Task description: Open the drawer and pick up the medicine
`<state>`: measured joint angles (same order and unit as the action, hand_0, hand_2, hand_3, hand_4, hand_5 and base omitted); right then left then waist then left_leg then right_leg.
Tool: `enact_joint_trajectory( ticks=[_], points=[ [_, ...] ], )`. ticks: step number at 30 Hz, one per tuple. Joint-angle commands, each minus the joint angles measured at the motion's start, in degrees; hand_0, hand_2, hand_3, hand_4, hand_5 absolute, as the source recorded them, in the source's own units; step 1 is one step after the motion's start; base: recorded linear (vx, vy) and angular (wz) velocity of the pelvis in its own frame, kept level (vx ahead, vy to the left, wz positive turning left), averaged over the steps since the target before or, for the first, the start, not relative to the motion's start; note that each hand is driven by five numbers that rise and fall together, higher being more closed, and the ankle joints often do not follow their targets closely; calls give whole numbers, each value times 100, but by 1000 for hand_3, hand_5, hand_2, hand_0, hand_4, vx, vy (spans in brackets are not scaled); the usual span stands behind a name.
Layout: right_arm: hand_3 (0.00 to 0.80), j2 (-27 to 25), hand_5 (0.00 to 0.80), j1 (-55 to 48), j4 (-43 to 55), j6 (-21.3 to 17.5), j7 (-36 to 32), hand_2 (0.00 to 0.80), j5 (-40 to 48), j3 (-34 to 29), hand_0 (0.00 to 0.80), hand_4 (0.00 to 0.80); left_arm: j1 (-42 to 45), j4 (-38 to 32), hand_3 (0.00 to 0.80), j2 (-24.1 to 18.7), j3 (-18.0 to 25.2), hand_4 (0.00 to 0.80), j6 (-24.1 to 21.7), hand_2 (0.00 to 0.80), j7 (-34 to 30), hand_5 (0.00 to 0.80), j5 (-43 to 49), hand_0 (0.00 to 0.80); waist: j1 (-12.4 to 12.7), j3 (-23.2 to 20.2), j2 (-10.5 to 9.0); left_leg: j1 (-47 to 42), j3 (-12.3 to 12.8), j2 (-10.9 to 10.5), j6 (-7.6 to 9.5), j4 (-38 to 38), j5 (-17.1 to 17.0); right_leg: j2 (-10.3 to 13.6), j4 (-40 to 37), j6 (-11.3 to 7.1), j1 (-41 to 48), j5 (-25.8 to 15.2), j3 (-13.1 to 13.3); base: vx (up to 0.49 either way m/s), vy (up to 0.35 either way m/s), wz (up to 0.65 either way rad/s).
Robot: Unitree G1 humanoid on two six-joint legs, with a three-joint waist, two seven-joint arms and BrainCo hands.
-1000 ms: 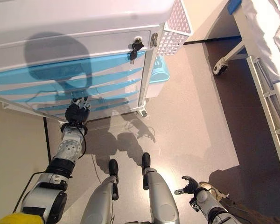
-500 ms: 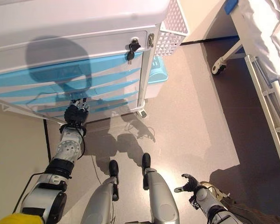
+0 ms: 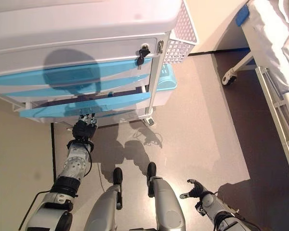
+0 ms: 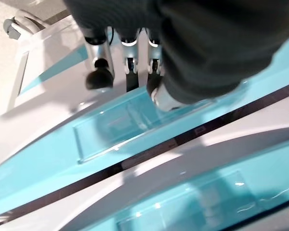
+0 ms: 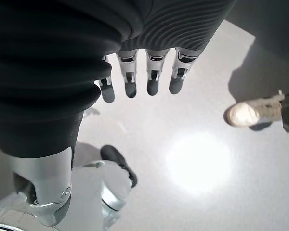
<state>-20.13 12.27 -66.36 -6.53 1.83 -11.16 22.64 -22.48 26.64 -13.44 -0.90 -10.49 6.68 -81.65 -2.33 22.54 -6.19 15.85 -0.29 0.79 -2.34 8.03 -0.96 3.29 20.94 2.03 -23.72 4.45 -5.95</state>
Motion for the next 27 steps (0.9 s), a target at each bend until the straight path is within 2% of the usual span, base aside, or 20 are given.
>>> enact_joint_trajectory(
  ticks=[1, 13, 18, 27],
  points=[
    [0, -116, 0, -411, -322, 99, 122, 0, -81, 34, 0, 0, -450, -1873, 800, -470, 635, 800, -1090, 800, -782, 800, 732, 800, 293, -827, 347, 496, -87, -440, 338, 300, 64, 133, 81, -380, 154, -158, 27, 7, -16, 19],
    [0, -97, 0, -442, -477, 154, 247, 0, -94, -234, 0, 0, 336, -2752, 800, -121, 487, 800, -973, 800, -885, 800, 768, 800, 346, -912, 549, 410, -293, -538, 329, 121, -59, 219, 122, -367, 249, -84, -170, 5, -5, 13],
    [0, -62, 0, -514, -547, 155, 294, 0, -59, -378, 0, 0, 746, -3457, 800, -166, 301, 800, -863, 800, -1129, 800, 795, 800, 378, -974, 617, 289, -372, -611, 365, 97, -37, 312, 190, -398, 375, -50, -247, 19, 19, 11],
    [0, 2, 0, -544, -797, 236, 322, 0, -224, -465, 0, 0, 1585, -3747, 800, 39, 167, 800, -675, 800, -1287, 800, 823, 800, 481, -1075, 721, -23, -425, -678, 412, -45, -48, 405, 60, -463, 711, -70, -377, 21, 32, 9]
  ],
)
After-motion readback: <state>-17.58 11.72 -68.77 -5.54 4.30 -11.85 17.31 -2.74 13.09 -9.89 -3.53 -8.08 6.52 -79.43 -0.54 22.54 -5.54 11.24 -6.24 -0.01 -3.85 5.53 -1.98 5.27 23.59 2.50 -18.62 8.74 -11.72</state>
